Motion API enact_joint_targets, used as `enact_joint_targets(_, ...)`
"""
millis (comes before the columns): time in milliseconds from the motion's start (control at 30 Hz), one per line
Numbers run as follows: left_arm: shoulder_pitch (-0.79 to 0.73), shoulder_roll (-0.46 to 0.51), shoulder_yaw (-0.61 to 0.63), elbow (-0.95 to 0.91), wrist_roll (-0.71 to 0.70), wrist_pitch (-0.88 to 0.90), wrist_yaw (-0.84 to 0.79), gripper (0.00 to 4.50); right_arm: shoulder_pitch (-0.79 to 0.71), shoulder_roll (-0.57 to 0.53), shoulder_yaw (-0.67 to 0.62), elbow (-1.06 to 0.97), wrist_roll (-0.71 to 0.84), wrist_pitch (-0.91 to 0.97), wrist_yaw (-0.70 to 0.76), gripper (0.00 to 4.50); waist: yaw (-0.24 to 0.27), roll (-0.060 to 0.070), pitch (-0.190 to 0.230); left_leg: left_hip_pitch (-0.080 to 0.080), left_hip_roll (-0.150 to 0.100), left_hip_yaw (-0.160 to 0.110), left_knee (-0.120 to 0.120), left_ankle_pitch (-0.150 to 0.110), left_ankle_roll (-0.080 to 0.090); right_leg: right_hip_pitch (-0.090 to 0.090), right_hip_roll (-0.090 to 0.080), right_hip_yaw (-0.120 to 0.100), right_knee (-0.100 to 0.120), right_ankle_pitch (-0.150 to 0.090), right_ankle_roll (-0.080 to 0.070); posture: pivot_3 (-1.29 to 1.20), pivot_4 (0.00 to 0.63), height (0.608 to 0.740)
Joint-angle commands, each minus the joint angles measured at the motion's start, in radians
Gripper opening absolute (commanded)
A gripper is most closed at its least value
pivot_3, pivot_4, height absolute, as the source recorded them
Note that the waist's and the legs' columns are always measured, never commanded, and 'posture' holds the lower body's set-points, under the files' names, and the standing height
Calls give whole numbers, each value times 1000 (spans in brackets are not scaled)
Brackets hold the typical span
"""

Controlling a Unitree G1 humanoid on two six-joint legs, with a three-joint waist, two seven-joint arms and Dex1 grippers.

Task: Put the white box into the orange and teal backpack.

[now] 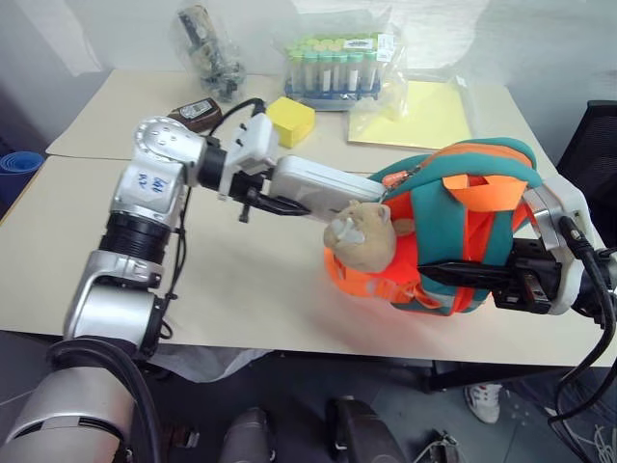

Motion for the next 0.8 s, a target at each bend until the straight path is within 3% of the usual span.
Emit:
enact_joint_targets(33, -13, -112, -36, -54, 22, 20, 108, 1335, -32, 23, 12, -7, 7, -28, -18, 32, 3, 0, 0, 0, 0, 0, 0, 0, 0, 0, 0, 0, 0, 0, 0, 0, 150, 740)
enact_joint_targets(233, -43, -285, -83, 17, 101, 39, 265, 1335, -47, 52, 41, -8, -11, -39, -38, 32, -2, 0, 0, -1, 0, 0, 0, 2, -3, -1, 0, 1, -1, 0, 1, 0, 150, 740)
enact_joint_targets(367, -31, -275, -86, -5, 122, 46, 266, 1335, -40, 75, 49, -16, -23, -50, -66, 32, -6, 0, 0, 0, 0, 0, -1, 2, -3, -1, 2, 2, 0, 0, 0, 0, 150, 740)
enact_joint_targets(700, -43, 48, 85, -82, -80, 239, -16, 4401, 16, 86, 13, -37, -11, -49, -104, 0, -27, 0, 0, 2, 2, 0, -2, 5, -8, -1, 2, 0, 3, -1, -1, 0, 150, 740)
enact_joint_targets(800, -32, 120, 113, -145, -162, 315, -118, 4493, 15, 90, 22, -33, -17, -53, -111, 0, -23, 0, 0, 2, 1, 0, -1, 5, -8, -1, 1, 0, 3, -1, 0, 0, 150, 740)
